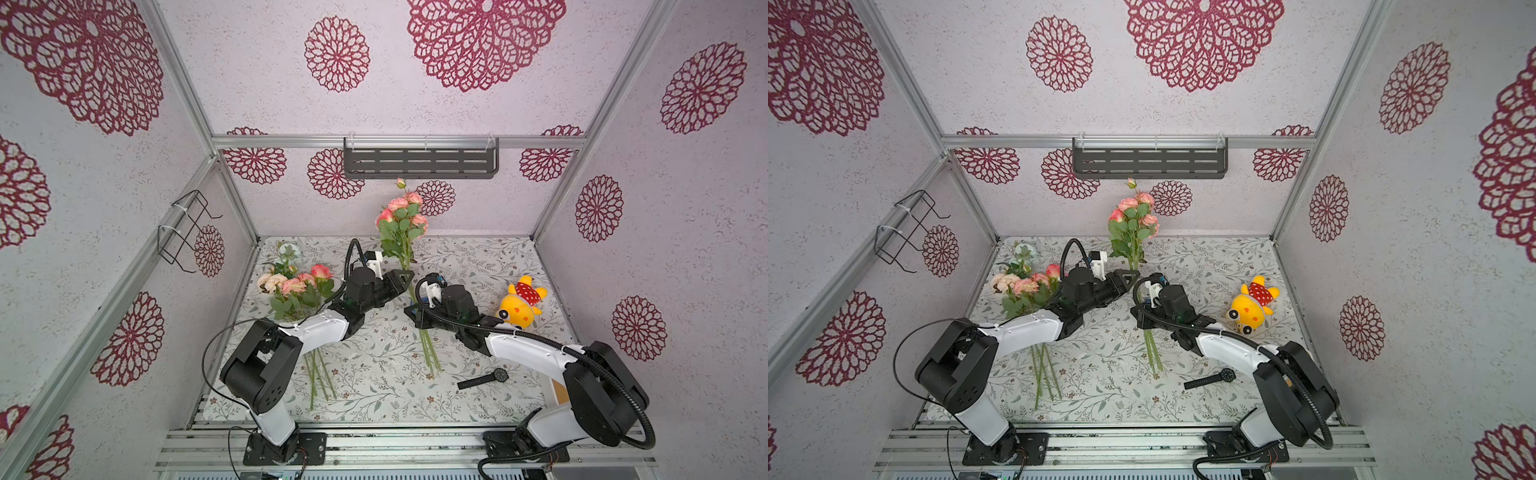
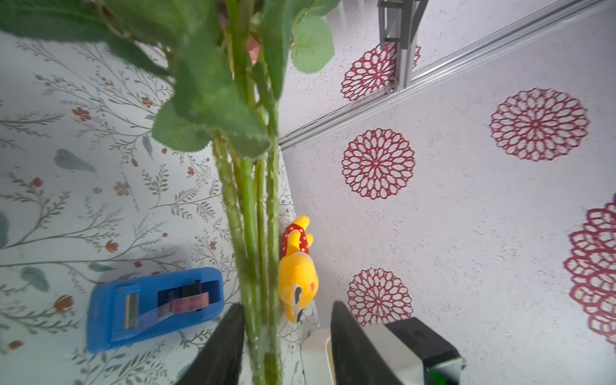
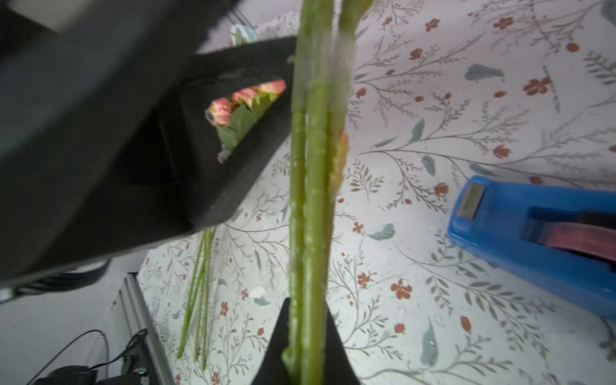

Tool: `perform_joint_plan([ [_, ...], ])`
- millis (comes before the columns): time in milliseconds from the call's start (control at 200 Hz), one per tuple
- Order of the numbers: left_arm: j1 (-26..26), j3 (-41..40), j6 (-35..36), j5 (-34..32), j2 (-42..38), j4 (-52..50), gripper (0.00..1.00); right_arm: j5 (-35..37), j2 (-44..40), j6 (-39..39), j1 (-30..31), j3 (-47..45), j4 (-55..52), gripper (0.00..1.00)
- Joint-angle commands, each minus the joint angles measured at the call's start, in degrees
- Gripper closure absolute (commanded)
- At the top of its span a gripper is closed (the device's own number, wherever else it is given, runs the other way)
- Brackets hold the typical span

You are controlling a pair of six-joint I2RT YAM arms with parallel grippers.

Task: Wrap bouquets with tape
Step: Wrap the tape around the bouquet.

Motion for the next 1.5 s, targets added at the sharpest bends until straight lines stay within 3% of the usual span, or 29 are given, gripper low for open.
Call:
perform_joint_plan([
  [0, -0.16, 3.84, 3.23, -3.27, -1.48, -12.15, 0.51, 6.28, -0.58, -5.54, 1.82, 4.13, -5.44, 1.00],
  [255, -0.65, 10.33, 5.89, -2.17, 1.91, -22.85, 0.51, 12.46, 1.34, -7.78, 4.61, 7.87, -10.36, 1.00],
  [470, -0.87, 11.82, 4.87, 0.07, 4.14, -23.22, 0.62, 15.80, 3.92, -10.01, 6.22, 11.45, -14.93, 1.00],
  [600, -0.79, 11.69, 4.16, 0.83, 4.53, -22.50, 0.86, 15.97, 4.48, -9.69, 6.22, 11.71, -15.13, 1.00],
  [701, -0.76, 11.54, 4.05, 0.36, 4.12, -22.91, 0.95, 16.06, 4.64, -9.14, 6.19, 11.79, -15.46, 1.00],
  [761, -0.76, 11.55, 3.96, 0.40, 4.02, -23.02, 1.00, 16.06, 4.89, -8.67, 6.13, 11.86, -15.57, 0.84],
  [811, -0.89, 11.53, 3.66, 0.17, 4.11, -23.09, 1.00, 16.13, 5.37, -8.11, 6.12, 12.25, -15.78, 0.68],
  [846, -0.85, 11.56, 3.32, 0.22, 4.11, -22.97, 1.00, 16.65, 5.73, -7.50, 6.13, 12.66, -16.14, 0.61],
  [1056, -1.50, 11.29, 2.64, -0.37, 4.28, -22.41, 1.00, 19.05, 8.26, -5.72, 5.82, 15.83, -17.51, 0.55],
  [1201, -1.81, 11.05, 2.39, -0.55, 3.92, -22.17, 1.00, 20.61, 9.62, -4.01, 4.67, 16.91, -17.39, 0.61],
  [1246, -1.79, 10.77, 2.32, -0.72, 3.63, -22.02, 1.00, 20.42, 9.91, -3.46, 3.92, 16.83, -16.96, 0.68],
  [1371, -1.81, 10.48, 2.29, -0.77, 3.39, -21.71, 1.00, 19.14, 10.02, -2.68, 2.36, 16.14, -15.68, 0.99],
  [1406, -1.81, 10.55, 2.29, -0.65, 3.47, -21.67, 1.00, 19.69, 9.92, -2.89, 2.27, 16.29, -16.08, 1.00],
  [1491, -1.79, 10.59, 2.42, -0.89, 3.53, -21.49, 0.83, 20.09, 9.52, -3.54, 2.26, 16.59, -17.85, 1.00],
])
